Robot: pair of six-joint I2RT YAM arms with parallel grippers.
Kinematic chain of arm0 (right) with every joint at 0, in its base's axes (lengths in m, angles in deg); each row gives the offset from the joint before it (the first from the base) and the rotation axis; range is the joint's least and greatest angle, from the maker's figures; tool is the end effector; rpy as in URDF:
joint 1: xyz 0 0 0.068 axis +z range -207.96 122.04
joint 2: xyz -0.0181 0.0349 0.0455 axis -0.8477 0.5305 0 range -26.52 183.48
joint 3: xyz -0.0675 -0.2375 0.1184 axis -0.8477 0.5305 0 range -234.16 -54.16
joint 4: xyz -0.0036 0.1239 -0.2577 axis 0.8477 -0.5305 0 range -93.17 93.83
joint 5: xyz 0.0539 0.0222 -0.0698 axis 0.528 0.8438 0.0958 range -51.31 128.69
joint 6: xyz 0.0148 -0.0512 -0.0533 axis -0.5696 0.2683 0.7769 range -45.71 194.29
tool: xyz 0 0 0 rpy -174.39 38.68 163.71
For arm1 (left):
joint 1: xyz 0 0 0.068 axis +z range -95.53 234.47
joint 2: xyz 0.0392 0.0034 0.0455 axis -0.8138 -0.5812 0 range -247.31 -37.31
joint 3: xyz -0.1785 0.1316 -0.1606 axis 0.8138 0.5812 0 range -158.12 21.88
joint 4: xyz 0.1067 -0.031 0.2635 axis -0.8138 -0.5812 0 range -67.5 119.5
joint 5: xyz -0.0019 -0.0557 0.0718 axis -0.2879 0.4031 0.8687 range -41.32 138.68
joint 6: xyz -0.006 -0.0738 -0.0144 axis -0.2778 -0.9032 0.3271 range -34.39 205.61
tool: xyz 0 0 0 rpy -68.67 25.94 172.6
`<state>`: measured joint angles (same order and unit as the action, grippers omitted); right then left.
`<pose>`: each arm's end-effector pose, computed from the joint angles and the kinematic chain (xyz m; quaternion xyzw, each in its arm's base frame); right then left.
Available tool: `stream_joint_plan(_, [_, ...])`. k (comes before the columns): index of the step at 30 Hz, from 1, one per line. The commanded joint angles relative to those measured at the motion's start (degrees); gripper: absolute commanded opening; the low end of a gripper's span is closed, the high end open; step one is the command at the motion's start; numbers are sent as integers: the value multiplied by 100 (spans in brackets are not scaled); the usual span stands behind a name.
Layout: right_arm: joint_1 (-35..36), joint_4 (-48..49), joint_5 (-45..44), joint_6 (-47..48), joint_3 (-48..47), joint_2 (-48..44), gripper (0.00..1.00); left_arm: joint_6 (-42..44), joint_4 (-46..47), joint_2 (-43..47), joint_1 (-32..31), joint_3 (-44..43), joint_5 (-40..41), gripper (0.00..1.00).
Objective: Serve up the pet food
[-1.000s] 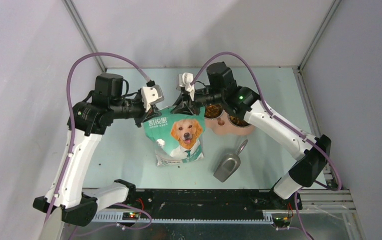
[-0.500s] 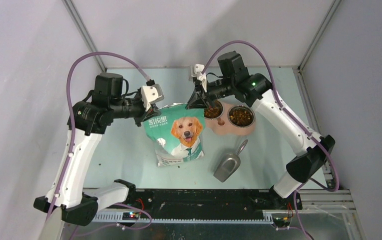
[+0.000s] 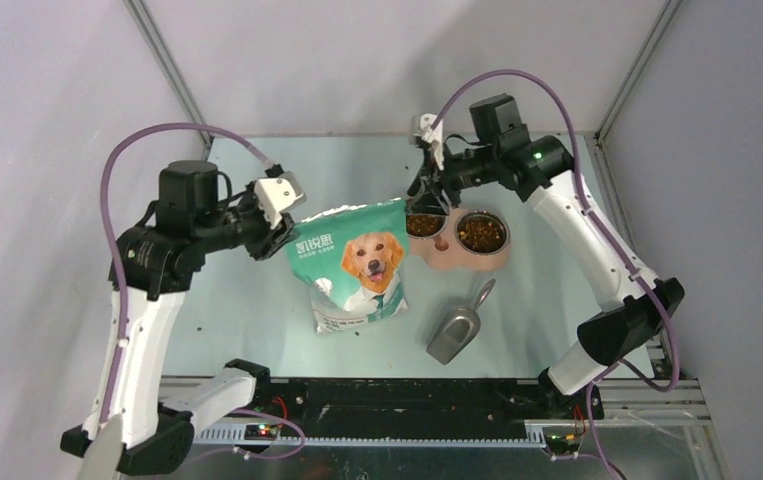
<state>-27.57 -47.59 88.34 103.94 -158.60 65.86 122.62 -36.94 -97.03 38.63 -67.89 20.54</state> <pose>0.2969 0.2303 0.4206 -0.5660 0.6205 0.3820 0.3857 0.1800 -0.0822 0.4529 0.4834 0.7265 -0.1329 0.4699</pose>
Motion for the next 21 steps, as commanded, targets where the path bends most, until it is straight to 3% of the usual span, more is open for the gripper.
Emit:
stream_joint_plan(1, [-476,-542,-22,-221,-447,-433,52,-43,-226,383,181,-156,574,53])
stream_joint_plan(8, [-2103,-778,-768,-1696,-443,-492,75,-849,205,1157,907,394,1331,68])
stream_joint_plan(12, [-2809,-238,-2247,-2928,124,-731,81,-1985,921,1701,1241,1089,1950,74])
stream_joint_plan(15, [-3359,142,-2808,-3618,485,-1020,84,-2655,1296,2044,1769,1600,2238,85])
stream_joint_plan(18, [-3565,322,-3382,-3875,624,-1234,85,-3240,1597,2170,2064,1776,2451,97])
stream_joint_plan(21, [-3583,452,-3652,-3897,852,-1530,86,-3506,1787,2221,2280,1887,2429,99])
